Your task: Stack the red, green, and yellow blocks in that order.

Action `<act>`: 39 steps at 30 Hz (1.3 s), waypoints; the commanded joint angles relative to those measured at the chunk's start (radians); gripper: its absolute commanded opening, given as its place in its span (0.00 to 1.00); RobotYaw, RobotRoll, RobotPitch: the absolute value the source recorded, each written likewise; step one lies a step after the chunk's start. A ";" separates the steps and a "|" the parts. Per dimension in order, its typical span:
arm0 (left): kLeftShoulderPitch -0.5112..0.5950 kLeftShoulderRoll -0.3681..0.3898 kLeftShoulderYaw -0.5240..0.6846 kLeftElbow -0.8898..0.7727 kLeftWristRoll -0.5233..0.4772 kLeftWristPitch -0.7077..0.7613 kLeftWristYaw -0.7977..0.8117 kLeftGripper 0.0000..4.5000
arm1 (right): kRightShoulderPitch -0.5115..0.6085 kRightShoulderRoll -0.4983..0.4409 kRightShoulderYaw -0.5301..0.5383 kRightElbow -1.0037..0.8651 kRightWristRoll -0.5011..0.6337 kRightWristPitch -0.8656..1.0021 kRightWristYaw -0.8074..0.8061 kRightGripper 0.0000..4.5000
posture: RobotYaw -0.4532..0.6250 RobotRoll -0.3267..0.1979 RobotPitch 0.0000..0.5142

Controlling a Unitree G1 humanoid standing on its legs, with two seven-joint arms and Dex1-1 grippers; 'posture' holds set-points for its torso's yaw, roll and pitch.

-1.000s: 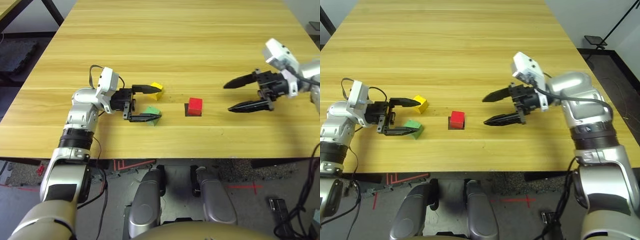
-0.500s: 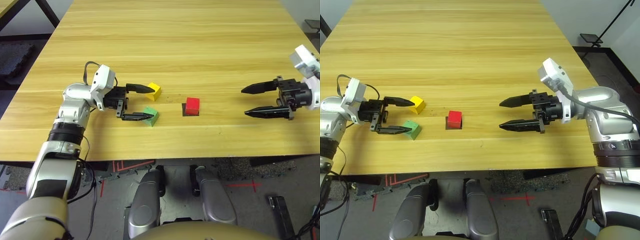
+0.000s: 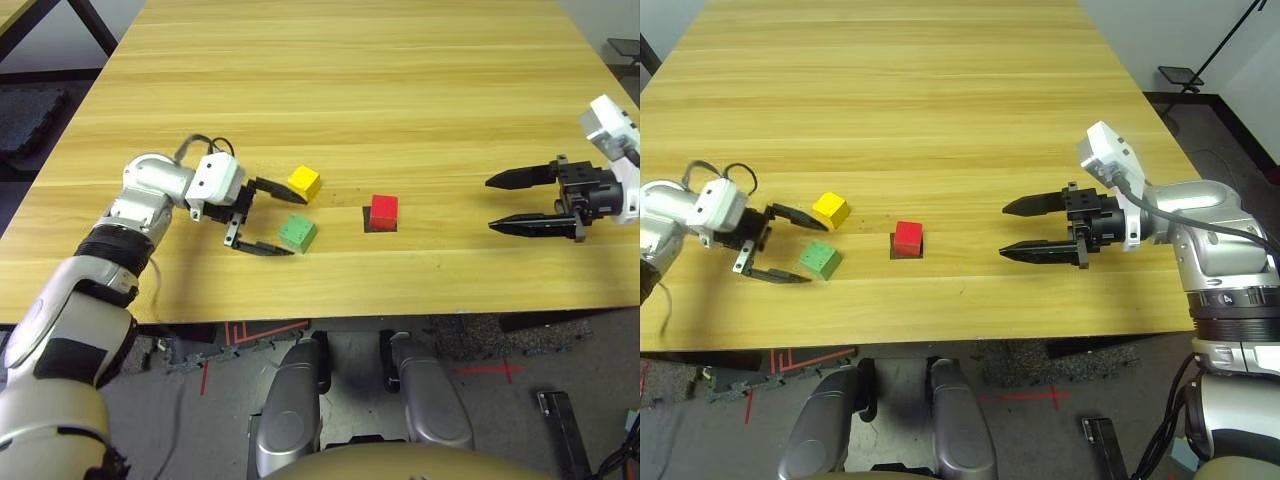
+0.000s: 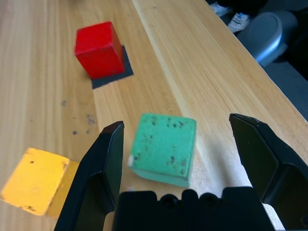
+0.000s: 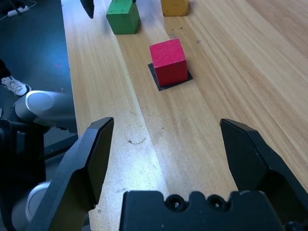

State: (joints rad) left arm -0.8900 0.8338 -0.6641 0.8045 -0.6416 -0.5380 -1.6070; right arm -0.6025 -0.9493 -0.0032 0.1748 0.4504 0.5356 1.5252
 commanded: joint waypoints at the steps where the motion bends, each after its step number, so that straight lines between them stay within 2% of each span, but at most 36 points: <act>1: -0.031 -0.013 -0.042 0.053 -0.009 -0.049 -0.007 1.00 | 0.023 -0.014 -0.001 -0.028 0.003 0.007 -0.001 0.99 | 0.54 0.69 0.39; 17: -0.085 -0.074 -0.086 0.189 0.031 -0.126 -0.007 1.00 | 0.060 -0.013 -0.013 -0.091 0.020 0.030 -0.019 0.99 | 0.52 0.68 0.41; 32: -0.068 -0.126 -0.046 0.211 0.043 -0.126 -0.007 1.00 | 0.057 -0.010 0.001 -0.083 -0.001 0.026 -0.046 0.99 | 0.51 0.66 0.41; 39: -0.064 -0.126 -0.049 0.230 0.063 -0.144 -0.007 0.49 | 0.051 -0.006 0.007 -0.079 -0.002 0.025 -0.050 1.00 | 0.51 0.66 0.41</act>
State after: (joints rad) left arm -0.9709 0.7102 -0.7145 1.0152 -0.5968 -0.6707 -1.6070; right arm -0.5560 -0.9555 -0.0061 0.0973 0.4516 0.5652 1.4764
